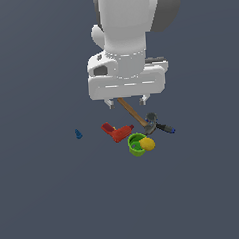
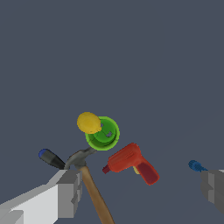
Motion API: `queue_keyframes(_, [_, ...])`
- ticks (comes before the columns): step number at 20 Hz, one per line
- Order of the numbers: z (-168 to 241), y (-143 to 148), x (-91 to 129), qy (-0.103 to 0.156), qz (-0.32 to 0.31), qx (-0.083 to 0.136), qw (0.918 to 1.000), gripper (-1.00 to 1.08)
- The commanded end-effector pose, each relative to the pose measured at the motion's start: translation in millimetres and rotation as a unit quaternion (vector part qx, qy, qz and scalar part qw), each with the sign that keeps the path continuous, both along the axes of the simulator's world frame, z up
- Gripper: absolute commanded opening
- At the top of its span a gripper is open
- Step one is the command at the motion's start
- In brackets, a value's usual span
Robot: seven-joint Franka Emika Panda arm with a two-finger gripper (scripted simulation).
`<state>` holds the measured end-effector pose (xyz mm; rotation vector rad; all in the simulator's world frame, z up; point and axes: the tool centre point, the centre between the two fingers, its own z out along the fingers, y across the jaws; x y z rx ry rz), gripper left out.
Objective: Pick up a designated object from a clutter of objects.
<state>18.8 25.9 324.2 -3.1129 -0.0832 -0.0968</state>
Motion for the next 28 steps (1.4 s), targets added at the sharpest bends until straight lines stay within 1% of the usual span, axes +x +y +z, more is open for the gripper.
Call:
queue_keyframes(1, [-9.0, 3.8, -3.2, 0.001, 0.004, -0.001, 1.0000, 1.00])
queue_keyframes(7, [-43.3, 17.9, -17.8, 0.004, 0.020, -0.004, 0.9998, 1.00])
queue_keyframes(12, [-83.6, 33.9, -40.4, 0.008, 0.041, -0.008, 0.9991, 1.00])
queue_keyframes(19, [-143.9, 56.2, -87.4, 0.015, 0.076, -0.013, 0.9969, 1.00])
queue_keyframes(28, [-206.3, 74.6, -160.0, 0.022, 0.121, -0.017, 0.9922, 1.00])
